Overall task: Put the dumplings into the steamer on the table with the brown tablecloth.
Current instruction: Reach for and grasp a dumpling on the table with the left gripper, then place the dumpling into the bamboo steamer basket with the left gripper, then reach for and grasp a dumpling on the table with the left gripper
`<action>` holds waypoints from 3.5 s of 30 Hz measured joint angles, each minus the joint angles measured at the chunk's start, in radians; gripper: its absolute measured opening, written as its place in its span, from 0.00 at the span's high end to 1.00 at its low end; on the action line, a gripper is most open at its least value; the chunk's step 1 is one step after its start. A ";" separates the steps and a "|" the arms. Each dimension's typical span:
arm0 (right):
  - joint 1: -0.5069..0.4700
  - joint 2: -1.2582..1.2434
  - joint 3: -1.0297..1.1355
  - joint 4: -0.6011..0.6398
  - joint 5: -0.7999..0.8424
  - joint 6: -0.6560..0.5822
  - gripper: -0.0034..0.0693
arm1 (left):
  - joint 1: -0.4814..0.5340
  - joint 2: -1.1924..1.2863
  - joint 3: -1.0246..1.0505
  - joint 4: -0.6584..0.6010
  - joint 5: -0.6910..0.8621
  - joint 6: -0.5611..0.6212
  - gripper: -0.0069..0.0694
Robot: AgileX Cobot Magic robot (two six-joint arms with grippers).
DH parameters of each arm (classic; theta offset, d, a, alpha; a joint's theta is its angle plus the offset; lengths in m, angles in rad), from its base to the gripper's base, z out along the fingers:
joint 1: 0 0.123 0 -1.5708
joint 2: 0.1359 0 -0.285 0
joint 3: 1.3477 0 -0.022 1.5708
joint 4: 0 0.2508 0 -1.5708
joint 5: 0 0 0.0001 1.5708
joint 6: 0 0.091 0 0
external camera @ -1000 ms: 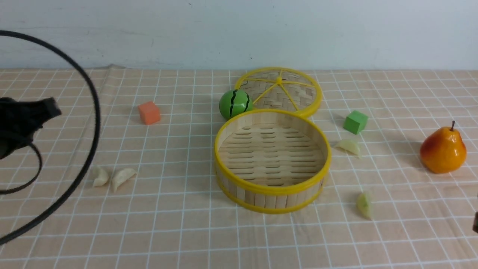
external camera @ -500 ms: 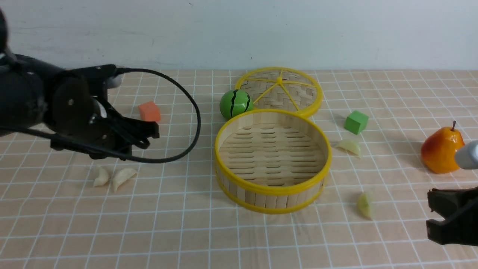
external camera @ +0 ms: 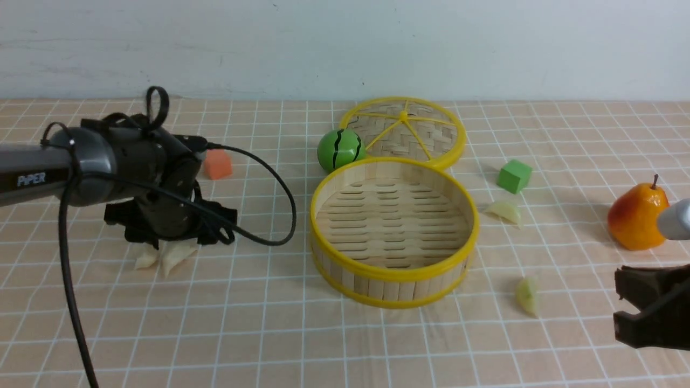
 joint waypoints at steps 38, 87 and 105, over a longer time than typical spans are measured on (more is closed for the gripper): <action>0.001 0.059 0.000 0.042 -0.052 0.000 0.89 | -0.211 0.188 -0.352 -0.895 -0.318 0.896 0.59; 0.001 0.245 -0.002 0.128 -0.072 0.001 0.82 | 0.139 -0.034 -0.110 -0.327 0.261 0.484 0.50; 0.001 0.245 -0.002 0.128 -0.073 0.003 0.81 | 0.139 -0.030 -0.110 -0.279 0.172 0.478 0.42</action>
